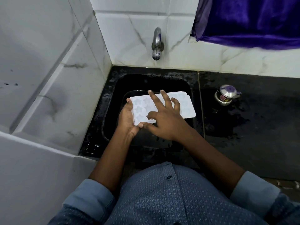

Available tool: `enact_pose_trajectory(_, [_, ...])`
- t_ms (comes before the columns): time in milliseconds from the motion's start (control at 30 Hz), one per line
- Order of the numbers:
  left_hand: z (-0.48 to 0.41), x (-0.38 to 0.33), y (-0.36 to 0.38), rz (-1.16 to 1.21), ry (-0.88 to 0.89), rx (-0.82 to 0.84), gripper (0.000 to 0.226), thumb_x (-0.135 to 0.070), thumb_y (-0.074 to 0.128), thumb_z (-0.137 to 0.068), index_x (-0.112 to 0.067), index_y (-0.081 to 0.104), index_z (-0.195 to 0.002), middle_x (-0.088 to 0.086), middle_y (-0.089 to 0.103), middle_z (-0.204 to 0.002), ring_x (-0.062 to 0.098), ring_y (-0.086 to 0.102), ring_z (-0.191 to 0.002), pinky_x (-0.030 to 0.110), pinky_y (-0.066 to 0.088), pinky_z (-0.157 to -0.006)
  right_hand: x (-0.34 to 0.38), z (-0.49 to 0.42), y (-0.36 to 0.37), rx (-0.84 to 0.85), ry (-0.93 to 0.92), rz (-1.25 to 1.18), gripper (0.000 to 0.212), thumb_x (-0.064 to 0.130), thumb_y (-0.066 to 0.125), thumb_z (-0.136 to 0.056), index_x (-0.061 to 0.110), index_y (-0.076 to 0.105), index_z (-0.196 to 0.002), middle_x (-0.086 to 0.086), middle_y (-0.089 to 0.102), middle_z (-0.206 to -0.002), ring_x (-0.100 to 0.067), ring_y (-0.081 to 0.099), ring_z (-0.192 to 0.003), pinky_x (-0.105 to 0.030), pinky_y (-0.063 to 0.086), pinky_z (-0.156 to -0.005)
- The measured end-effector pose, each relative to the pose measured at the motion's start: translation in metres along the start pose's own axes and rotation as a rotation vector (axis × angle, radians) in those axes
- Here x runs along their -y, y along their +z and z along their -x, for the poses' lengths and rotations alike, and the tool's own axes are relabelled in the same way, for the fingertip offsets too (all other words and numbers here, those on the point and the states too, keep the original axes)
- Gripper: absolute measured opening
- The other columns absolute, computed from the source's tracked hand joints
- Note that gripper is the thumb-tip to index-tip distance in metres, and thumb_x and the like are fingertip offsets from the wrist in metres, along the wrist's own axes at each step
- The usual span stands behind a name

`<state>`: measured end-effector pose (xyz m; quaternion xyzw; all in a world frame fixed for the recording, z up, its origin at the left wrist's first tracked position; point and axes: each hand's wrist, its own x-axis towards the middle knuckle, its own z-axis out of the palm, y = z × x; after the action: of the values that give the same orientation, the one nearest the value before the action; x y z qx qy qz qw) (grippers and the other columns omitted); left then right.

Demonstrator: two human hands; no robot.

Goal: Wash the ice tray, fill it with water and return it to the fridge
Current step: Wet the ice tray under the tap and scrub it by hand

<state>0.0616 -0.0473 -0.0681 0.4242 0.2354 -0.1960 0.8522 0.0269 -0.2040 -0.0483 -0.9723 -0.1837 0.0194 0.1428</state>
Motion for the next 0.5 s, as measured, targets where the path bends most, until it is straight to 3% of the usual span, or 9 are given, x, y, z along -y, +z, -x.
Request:
enact_pose_trajectory(133, [-0.0007, 0.0009, -0.0013, 0.001, -0.002, -0.007, 0.070, -0.062, 0.036, -0.108, -0.003, 0.063, -0.134, 0.021, 0.077, -0.118, 0.037, 0.078, -0.100, 0.054, 0.065, -0.078, -0.0017, 0.0008, 0.0018, 0.018, -0.006, -0.004, 0.066, 0.083, 0.035, -0.093, 0.035, 0.076, -0.112, 0.004, -0.007, -0.176, -0.030, -0.016, -0.159, -0.064, -0.001, -0.122])
enact_pose_trajectory(267, [0.0001, 0.0021, 0.0003, 0.001, 0.005, -0.005, 0.063, -0.059, 0.036, -0.109, -0.005, 0.067, -0.121, 0.019, 0.079, -0.108, 0.034, 0.080, -0.090, 0.048, 0.065, -0.065, -0.0015, 0.0008, -0.0001, 0.022, 0.005, -0.011, 0.067, 0.083, 0.033, -0.092, 0.034, 0.077, -0.108, 0.005, -0.010, -0.175, -0.029, -0.016, -0.160, -0.064, 0.000, -0.122])
enact_pose_trajectory(500, [0.0008, 0.0038, 0.0021, -0.001, 0.010, -0.003, 0.064, -0.059, 0.034, -0.110, -0.005, 0.066, -0.122, 0.018, 0.080, -0.105, 0.034, 0.080, -0.089, 0.049, 0.066, -0.069, -0.0015, 0.0010, 0.0003, 0.023, 0.012, -0.024, 0.069, 0.085, 0.030, -0.091, 0.034, 0.076, -0.105, 0.005, -0.011, -0.175, -0.029, -0.018, -0.159, -0.064, -0.001, -0.122])
